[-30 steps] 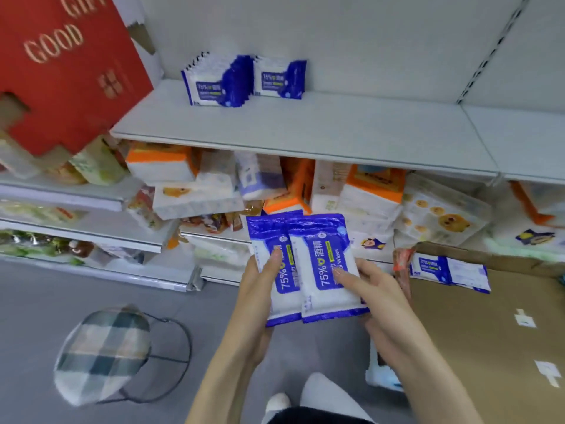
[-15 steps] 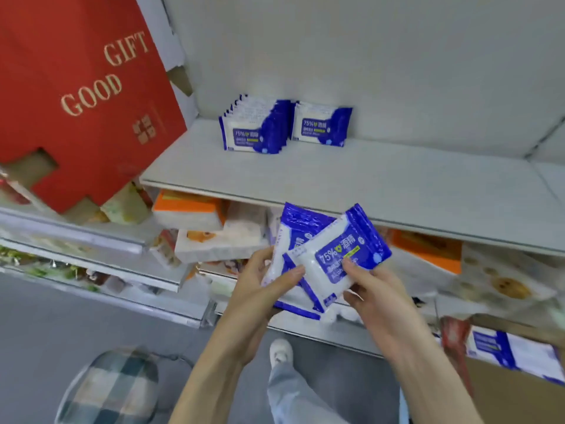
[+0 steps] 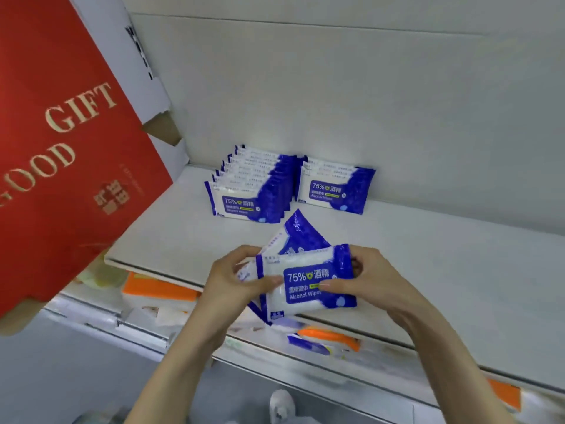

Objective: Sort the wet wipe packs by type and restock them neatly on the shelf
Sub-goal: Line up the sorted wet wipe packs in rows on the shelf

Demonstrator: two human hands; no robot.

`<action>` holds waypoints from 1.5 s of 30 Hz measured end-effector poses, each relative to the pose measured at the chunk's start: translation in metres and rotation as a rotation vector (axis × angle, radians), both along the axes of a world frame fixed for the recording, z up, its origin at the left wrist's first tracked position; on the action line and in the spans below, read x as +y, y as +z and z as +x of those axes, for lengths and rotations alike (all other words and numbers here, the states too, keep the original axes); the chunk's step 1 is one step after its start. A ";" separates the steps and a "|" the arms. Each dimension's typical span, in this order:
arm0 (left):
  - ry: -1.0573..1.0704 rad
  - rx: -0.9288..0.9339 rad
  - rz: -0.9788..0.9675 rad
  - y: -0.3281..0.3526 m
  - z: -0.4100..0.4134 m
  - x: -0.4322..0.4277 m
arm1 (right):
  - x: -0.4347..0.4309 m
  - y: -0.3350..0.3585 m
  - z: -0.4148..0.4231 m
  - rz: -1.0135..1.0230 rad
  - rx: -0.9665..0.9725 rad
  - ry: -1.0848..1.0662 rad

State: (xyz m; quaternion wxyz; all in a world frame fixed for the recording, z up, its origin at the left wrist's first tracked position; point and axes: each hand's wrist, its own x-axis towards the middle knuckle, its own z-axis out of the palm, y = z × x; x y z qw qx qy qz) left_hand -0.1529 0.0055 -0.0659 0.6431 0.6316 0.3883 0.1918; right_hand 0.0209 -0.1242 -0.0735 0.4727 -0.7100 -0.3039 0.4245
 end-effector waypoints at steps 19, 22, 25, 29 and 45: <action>0.116 0.037 0.128 -0.027 0.019 0.078 | 0.088 -0.059 0.098 0.071 -0.622 -0.630; 0.079 0.107 0.265 -0.030 0.023 0.077 | 0.086 -0.059 0.096 0.112 -0.609 -0.692; 0.041 0.153 0.409 -0.028 0.032 0.073 | 0.066 -0.044 0.079 0.273 -0.495 -0.887; -0.077 0.313 0.815 -0.018 0.060 0.061 | 0.044 -0.038 0.040 0.320 -0.269 -0.447; -0.431 0.504 1.585 -0.018 0.167 0.106 | 0.080 -0.061 0.084 -0.072 -0.723 -0.651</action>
